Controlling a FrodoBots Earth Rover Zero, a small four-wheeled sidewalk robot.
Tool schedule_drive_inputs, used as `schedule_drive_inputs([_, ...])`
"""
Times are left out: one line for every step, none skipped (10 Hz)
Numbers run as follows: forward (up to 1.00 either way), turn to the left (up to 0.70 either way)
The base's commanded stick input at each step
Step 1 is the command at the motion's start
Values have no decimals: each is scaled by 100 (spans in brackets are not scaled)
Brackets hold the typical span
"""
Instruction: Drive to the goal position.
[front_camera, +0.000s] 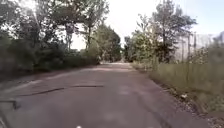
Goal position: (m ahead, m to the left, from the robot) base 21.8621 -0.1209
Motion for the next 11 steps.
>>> schedule_drive_inputs([100, -9])
schedule_drive_inputs([100, -9])
schedule_drive_inputs([100, -9])
schedule_drive_inputs([100, -9])
schedule_drive_inputs([100, -9])
schedule_drive_inputs([100, -9])
schedule_drive_inputs([100, -9])
schedule_drive_inputs([100, -9])
schedule_drive_inputs([100, -9])
schedule_drive_inputs([100, -9])
schedule_drive_inputs([100, -8])
